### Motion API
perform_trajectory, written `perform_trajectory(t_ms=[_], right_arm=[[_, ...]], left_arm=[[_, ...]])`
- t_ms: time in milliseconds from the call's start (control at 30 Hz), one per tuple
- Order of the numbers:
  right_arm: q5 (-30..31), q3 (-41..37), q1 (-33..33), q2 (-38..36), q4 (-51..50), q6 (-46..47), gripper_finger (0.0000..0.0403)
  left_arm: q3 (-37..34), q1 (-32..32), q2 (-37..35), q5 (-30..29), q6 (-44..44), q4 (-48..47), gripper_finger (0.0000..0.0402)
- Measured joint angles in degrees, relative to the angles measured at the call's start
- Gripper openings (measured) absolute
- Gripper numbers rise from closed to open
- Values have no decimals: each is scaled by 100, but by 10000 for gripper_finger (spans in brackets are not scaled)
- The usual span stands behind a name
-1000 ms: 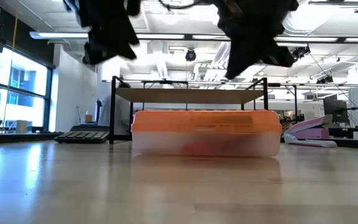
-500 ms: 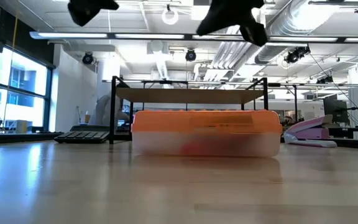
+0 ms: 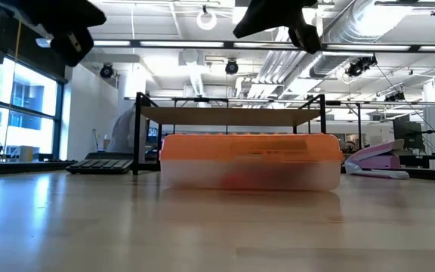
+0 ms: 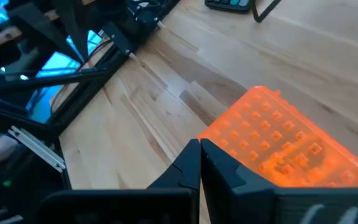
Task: Pack school essentials
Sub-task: Return to Home Position
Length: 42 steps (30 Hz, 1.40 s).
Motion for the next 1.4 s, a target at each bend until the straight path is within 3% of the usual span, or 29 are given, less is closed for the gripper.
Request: perform_trajectory(t_ms=[367,667,1100,1400], right_arm=[[-77,0,-4,-152,-2,-645,0],[-27,0,-159,-1180,-28,-1025,0],[128,2,-240,-2600,-24,-1385,0],[316,2,-240,-3619,-23,-2180,0]], left_arm=[[-1408,4,-1266,22,459,1125,2],[-2161,9,-2288,-25,569,1419,0],[-2616,169,-3664,5,958,1157,0],[-2618,755,-4292,600,992,663,0]])
